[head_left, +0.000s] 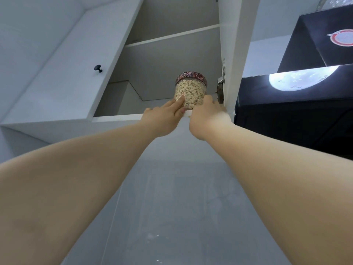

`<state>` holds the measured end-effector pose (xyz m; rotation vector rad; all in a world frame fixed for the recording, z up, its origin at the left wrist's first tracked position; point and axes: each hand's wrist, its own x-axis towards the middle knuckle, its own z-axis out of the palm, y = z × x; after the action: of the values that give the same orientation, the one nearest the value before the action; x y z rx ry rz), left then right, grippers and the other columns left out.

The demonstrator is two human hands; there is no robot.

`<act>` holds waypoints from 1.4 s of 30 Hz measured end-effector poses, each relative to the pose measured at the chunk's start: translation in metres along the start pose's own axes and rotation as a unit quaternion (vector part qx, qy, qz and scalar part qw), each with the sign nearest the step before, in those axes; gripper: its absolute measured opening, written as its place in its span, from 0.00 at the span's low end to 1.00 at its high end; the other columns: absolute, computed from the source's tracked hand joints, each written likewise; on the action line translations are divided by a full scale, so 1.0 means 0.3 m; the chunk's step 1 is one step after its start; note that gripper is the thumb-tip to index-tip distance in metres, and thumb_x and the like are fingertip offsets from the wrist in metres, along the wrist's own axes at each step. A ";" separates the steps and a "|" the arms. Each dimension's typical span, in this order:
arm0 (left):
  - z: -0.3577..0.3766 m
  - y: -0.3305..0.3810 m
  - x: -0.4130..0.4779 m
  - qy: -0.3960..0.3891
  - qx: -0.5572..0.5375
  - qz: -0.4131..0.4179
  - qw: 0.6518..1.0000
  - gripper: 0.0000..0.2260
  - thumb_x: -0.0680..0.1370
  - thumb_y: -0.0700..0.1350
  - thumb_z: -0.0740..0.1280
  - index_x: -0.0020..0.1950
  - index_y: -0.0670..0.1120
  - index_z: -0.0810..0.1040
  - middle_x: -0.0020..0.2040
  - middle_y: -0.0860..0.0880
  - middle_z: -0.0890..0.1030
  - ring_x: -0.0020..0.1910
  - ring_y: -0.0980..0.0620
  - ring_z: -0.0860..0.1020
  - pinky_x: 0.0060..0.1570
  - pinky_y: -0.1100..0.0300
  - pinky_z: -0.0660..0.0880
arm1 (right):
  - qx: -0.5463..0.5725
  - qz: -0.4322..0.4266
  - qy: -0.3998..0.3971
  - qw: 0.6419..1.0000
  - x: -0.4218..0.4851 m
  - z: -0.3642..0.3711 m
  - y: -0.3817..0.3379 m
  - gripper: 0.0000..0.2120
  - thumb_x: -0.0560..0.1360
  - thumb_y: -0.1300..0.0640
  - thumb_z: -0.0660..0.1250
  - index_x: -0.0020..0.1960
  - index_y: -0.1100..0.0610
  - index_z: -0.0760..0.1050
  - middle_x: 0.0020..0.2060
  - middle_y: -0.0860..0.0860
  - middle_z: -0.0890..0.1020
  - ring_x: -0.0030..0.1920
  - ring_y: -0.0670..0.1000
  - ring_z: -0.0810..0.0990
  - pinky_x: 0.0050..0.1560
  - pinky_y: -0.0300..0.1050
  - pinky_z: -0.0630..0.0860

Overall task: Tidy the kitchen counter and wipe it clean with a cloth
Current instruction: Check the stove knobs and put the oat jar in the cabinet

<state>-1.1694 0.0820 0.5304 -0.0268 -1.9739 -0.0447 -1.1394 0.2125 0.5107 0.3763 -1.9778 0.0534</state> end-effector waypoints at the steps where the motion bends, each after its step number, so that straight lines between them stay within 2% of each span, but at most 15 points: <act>1: 0.002 0.001 -0.001 -0.003 0.012 -0.007 1.000 0.22 0.81 0.59 0.41 0.76 0.62 0.45 0.77 0.58 0.52 0.73 0.45 0.62 0.68 0.44 0.55 | -0.003 -0.001 -0.001 1.000 -0.003 0.001 0.002 0.23 0.79 0.61 0.52 0.72 0.62 0.57 0.70 0.59 0.57 0.69 0.60 0.61 0.66 0.49 0.63; 6: -0.015 0.021 0.004 -0.036 0.009 -0.041 0.998 0.21 0.82 0.58 0.41 0.75 0.62 0.52 0.77 0.59 0.55 0.75 0.45 0.58 0.68 0.36 0.48 | -0.015 -0.003 -0.008 1.000 -0.009 -0.001 0.008 0.21 0.78 0.61 0.53 0.71 0.62 0.60 0.69 0.59 0.57 0.68 0.60 0.63 0.63 0.49 0.66; 10: -0.018 0.023 0.016 -0.067 -0.012 -0.051 0.996 0.21 0.82 0.58 0.42 0.75 0.62 0.54 0.77 0.58 0.55 0.75 0.44 0.56 0.69 0.37 0.48 | -0.017 0.001 -0.013 1.000 0.000 0.005 0.010 0.20 0.78 0.62 0.53 0.70 0.62 0.61 0.69 0.59 0.57 0.67 0.60 0.63 0.61 0.49 0.67; 13: -0.026 0.017 0.016 -0.086 -0.053 -0.030 0.994 0.21 0.83 0.54 0.43 0.76 0.57 0.54 0.77 0.54 0.55 0.76 0.45 0.54 0.74 0.43 0.48 | -0.008 0.009 -0.017 1.000 -0.004 0.019 0.009 0.24 0.77 0.61 0.55 0.72 0.63 0.57 0.70 0.59 0.56 0.68 0.61 0.62 0.61 0.50 0.67; 15: -0.028 0.008 -0.005 -0.086 -0.071 -0.021 0.994 0.20 0.84 0.50 0.44 0.77 0.54 0.53 0.77 0.51 0.55 0.76 0.45 0.51 0.74 0.45 0.47 | -0.020 0.003 -0.016 1.000 -0.010 0.031 0.012 0.28 0.77 0.61 0.56 0.75 0.64 0.51 0.71 0.58 0.54 0.70 0.61 0.59 0.65 0.50 0.65; 18: -0.024 -0.016 -0.046 -0.086 -0.077 0.010 0.993 0.21 0.84 0.46 0.45 0.78 0.49 0.50 0.78 0.48 0.54 0.76 0.46 0.50 0.74 0.52 0.44 | -0.031 -0.004 -0.016 0.999 -0.034 0.051 0.013 0.33 0.78 0.59 0.55 0.76 0.63 0.41 0.74 0.59 0.48 0.75 0.60 0.49 0.73 0.49 0.54; 22: -0.026 -0.052 -0.121 -0.093 -0.076 0.024 0.992 0.22 0.84 0.47 0.49 0.77 0.47 0.51 0.78 0.49 0.51 0.77 0.47 0.49 0.75 0.52 0.47 | 0.050 -0.005 -0.028 0.998 -0.068 0.078 0.012 0.33 0.78 0.60 0.54 0.77 0.58 0.40 0.76 0.56 0.40 0.77 0.56 0.39 0.75 0.48 0.48; 24: -0.017 -0.066 -0.176 -0.083 -0.071 0.010 0.994 0.23 0.83 0.49 0.50 0.78 0.49 0.49 0.78 0.51 0.50 0.77 0.50 0.48 0.75 0.51 0.48 | 0.108 -0.008 -0.022 0.994 -0.102 0.096 0.010 0.32 0.78 0.60 0.54 0.77 0.56 0.42 0.77 0.54 0.43 0.77 0.55 0.42 0.74 0.48 0.51; 27: 0.006 -0.082 -0.263 -0.082 -0.072 -0.002 0.994 0.23 0.83 0.48 0.52 0.77 0.50 0.52 0.78 0.52 0.54 0.76 0.50 0.54 0.74 0.52 0.53 | 0.167 0.006 -0.028 0.986 -0.183 0.145 -0.001 0.29 0.78 0.61 0.55 0.76 0.56 0.50 0.75 0.55 0.54 0.75 0.57 0.54 0.69 0.50 0.61; 30: 0.041 -0.092 -0.356 -0.104 -0.082 -0.024 0.991 0.22 0.82 0.49 0.54 0.76 0.50 0.55 0.77 0.50 0.58 0.75 0.48 0.58 0.73 0.51 0.57 | 0.193 0.024 -0.060 0.979 -0.272 0.209 -0.017 0.26 0.77 0.59 0.57 0.74 0.56 0.57 0.73 0.54 0.60 0.71 0.58 0.60 0.66 0.50 0.63; 34: 0.111 -0.110 -0.519 -0.141 -0.097 -0.084 0.982 0.22 0.81 0.50 0.55 0.75 0.51 0.58 0.73 0.48 0.66 0.72 0.46 0.64 0.71 0.49 0.60 | 0.222 0.030 -0.123 0.967 -0.403 0.296 -0.070 0.26 0.76 0.58 0.58 0.73 0.55 0.58 0.71 0.55 0.64 0.70 0.59 0.64 0.65 0.51 0.64; 36: 0.152 -0.115 -0.603 -0.164 -0.097 -0.085 0.978 0.22 0.81 0.50 0.56 0.75 0.50 0.59 0.72 0.47 0.67 0.71 0.46 0.64 0.70 0.49 0.61 | 0.248 0.033 -0.154 0.956 -0.466 0.339 -0.094 0.27 0.76 0.58 0.58 0.74 0.54 0.57 0.71 0.55 0.65 0.70 0.59 0.64 0.66 0.51 0.64; 42: 0.273 -0.176 -0.919 -0.249 -0.098 -0.124 0.955 0.21 0.80 0.49 0.58 0.73 0.50 0.63 0.71 0.48 0.69 0.71 0.47 0.66 0.68 0.48 0.64 | 0.317 0.082 -0.275 0.904 -0.730 0.509 -0.195 0.26 0.76 0.58 0.59 0.73 0.53 0.59 0.68 0.56 0.69 0.68 0.58 0.67 0.64 0.51 0.68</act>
<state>-1.1384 0.0334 0.2436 0.0909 -2.4613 -0.4349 -1.1742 0.1777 0.2418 0.6977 -2.5211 0.7911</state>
